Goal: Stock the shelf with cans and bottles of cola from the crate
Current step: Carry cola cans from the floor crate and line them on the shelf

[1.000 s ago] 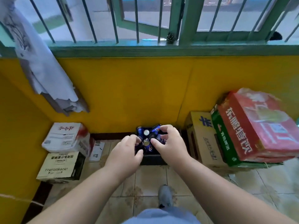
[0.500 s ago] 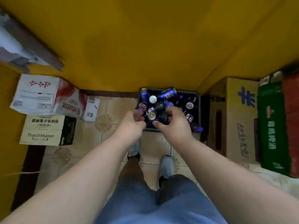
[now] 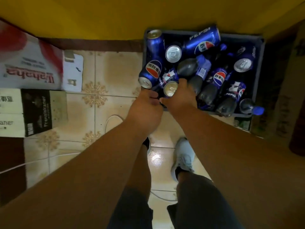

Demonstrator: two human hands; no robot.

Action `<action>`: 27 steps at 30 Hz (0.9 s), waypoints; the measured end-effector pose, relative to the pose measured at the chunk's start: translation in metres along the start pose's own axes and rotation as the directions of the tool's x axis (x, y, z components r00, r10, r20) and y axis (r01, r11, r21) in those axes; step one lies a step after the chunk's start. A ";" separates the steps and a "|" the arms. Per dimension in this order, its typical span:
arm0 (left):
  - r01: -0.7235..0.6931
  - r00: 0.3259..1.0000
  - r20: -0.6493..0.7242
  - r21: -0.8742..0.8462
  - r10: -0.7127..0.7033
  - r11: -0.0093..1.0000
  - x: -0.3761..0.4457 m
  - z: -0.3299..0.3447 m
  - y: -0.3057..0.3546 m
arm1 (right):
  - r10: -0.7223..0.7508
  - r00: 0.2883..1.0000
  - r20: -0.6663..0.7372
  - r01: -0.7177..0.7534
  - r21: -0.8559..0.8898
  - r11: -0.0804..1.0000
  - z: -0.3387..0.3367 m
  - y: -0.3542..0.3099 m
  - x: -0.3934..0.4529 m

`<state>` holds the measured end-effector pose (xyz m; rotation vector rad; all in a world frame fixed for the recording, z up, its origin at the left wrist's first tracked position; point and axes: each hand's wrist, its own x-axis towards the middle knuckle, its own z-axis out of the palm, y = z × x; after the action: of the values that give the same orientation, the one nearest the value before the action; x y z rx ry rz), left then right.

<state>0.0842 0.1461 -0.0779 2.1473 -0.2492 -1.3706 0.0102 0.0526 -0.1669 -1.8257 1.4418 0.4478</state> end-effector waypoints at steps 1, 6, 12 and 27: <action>0.008 1.000 0.021 -0.019 -0.007 1.000 0.004 0.000 -0.002 | -0.018 1.000 0.004 0.018 -0.079 0.997 0.001 0.001 0.006; 0.094 0.995 0.033 0.007 -0.094 0.996 0.012 -0.001 -0.003 | -0.070 0.998 -0.002 0.070 -0.101 0.992 -0.020 0.005 0.008; -0.173 0.983 0.024 0.449 0.182 0.877 0.021 -0.005 0.005 | -0.076 0.996 0.047 0.050 0.413 0.909 -0.070 -0.004 -0.030; -0.027 0.990 0.137 -0.012 0.029 1.000 0.042 0.068 0.041 | 0.300 0.887 -0.352 -0.110 0.468 0.877 -0.103 0.073 0.050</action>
<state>0.0496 0.0697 -0.1083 2.0363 -0.3243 -1.5024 -0.0611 -0.0625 -0.1576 -1.4488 1.8648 -0.1809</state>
